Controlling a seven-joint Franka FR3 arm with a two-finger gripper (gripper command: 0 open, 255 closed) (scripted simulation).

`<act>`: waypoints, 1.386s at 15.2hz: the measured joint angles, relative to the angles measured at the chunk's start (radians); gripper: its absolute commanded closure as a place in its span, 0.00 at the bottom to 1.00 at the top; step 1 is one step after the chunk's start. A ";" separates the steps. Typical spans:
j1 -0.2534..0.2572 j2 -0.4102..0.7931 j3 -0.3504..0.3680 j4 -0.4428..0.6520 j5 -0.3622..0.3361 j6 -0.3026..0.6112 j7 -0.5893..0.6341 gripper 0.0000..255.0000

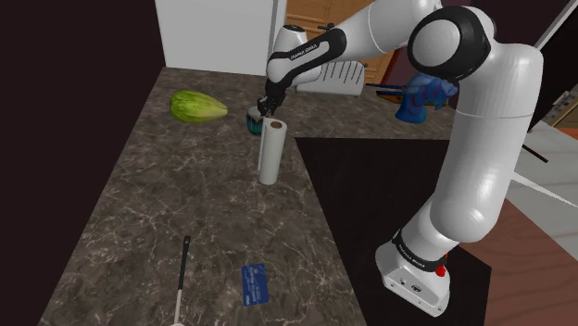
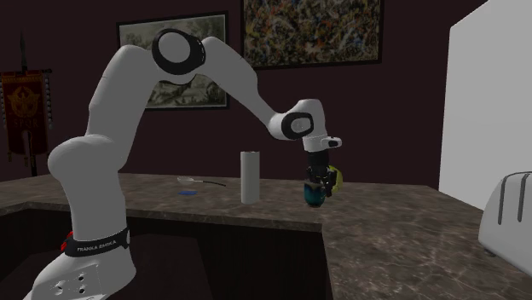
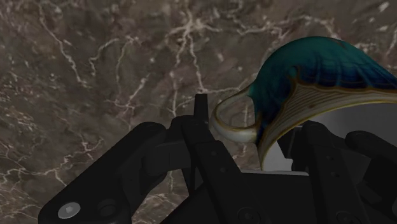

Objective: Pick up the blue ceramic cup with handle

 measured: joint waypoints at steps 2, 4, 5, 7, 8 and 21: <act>0.000 0.000 0.000 -0.001 0.000 0.000 0.000 1.00; 0.000 0.000 0.000 0.000 0.000 0.000 0.000 1.00; 0.000 0.000 0.000 0.000 0.000 0.000 0.000 1.00; 0.000 -0.003 0.000 0.001 0.000 -0.004 0.000 1.00; 0.000 -0.009 0.000 0.002 0.000 -0.013 0.000 1.00; 0.001 -0.084 -0.002 0.068 -0.003 -0.154 0.001 1.00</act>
